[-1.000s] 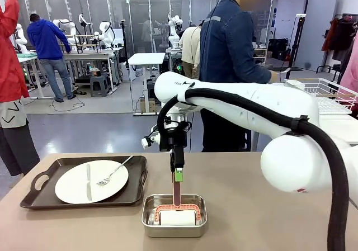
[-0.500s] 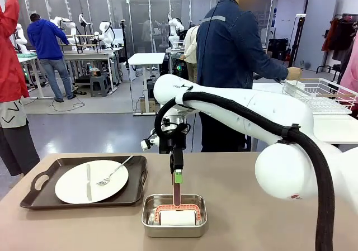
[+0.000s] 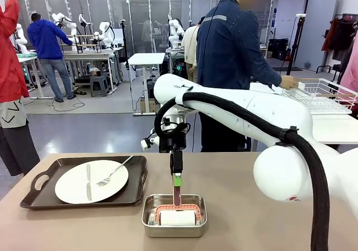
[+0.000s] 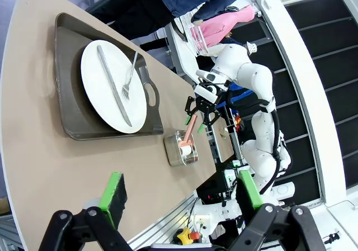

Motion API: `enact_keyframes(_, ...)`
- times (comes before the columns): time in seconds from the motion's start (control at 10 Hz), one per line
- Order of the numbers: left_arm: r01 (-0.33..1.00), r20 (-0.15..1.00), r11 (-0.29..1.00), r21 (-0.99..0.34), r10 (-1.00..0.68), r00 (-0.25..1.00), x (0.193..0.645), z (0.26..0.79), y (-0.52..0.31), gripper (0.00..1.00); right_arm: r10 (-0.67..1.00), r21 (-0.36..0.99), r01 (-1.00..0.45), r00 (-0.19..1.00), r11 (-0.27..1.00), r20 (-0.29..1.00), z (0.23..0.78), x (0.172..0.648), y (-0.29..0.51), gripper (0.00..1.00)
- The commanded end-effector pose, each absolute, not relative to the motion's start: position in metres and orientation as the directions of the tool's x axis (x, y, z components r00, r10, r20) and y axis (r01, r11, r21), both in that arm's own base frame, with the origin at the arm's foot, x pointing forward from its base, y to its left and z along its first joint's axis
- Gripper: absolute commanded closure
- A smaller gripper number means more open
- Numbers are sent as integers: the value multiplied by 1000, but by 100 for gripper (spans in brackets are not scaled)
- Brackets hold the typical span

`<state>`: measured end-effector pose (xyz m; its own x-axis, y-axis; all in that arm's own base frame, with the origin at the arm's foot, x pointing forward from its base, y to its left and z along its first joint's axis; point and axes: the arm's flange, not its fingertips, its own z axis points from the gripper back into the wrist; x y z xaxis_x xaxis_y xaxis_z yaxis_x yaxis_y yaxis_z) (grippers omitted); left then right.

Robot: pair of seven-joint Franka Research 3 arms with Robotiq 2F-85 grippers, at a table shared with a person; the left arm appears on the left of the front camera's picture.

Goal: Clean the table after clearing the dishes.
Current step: When the left (or right) Handle tray is removed, use the left hand (or right hand) to clean the left (or right) side of the table with the Lint Roller.

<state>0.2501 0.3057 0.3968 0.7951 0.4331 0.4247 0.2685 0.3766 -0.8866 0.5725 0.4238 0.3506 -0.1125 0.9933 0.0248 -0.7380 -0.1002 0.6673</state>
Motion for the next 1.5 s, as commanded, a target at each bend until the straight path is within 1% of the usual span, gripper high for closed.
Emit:
enact_keyframes(0.0, 273, 428, 374, -886, 434, 793, 247, 398, 307, 0, 992, 664, -743, -126, -83, -17, 360, 600, 444, 100)
enact_keyframes(0.1, 273, 428, 374, -886, 434, 793, 247, 398, 307, 0, 992, 661, -746, -124, -83, -16, 361, 599, 444, 96)
enact_keyframes(0.2, 273, 428, 374, -886, 434, 793, 247, 398, 307, 0, 992, 657, -749, -123, -83, -15, 362, 599, 444, 100)
enact_keyframes(0.5, 273, 428, 374, -886, 434, 793, 247, 398, 307, 0, 992, 641, -763, -121, -82, -17, 370, 591, 444, 100)
enact_keyframes(0.7, 273, 428, 374, -886, 434, 793, 247, 398, 307, 0, 996, 596, -803, -64, -13, -65, 391, 576, 441, 100)
enact_keyframes(0.8, 273, 428, 374, -886, 434, 793, 247, 398, 307, 0, 997, 560, -826, 20, 62, -80, 416, 559, 431, 100)
enact_keyframes(0.9, 273, 428, 374, -886, 434, 793, 247, 398, 307, 0, 987, 532, -831, 140, 162, -82, 440, 543, 416, 100)
enact_keyframes(1.0, 273, 428, 374, -886, 434, 793, 247, 398, 307, 0, 960, 498, -822, 267, 275, -89, 459, 531, 393, 100)
enact_keyframes(1.1, 273, 428, 374, -886, 434, 793, 247, 398, 307, 0, 904, 494, -777, 424, 390, -47, 472, 526, 360, 100)
enact_keyframes(1.2, 273, 428, 374, -886, 434, 793, 247, 398, 307, 0, 789, 486, -684, 614, 544, -19, 477, 520, 322, 100)
enact_keyframes(1.3, 273, 428, 374, -886, 434, 793, 247, 398, 307, 0, 656, 496, -573, 755, 653, 8, 478, 512, 288, 100)
enact_keyframes(1.4, 273, 428, 374, -886, 434, 793, 247, 398, 307, 0, 475, 522, -424, 879, 740, 42, 478, 502, 253, 100)
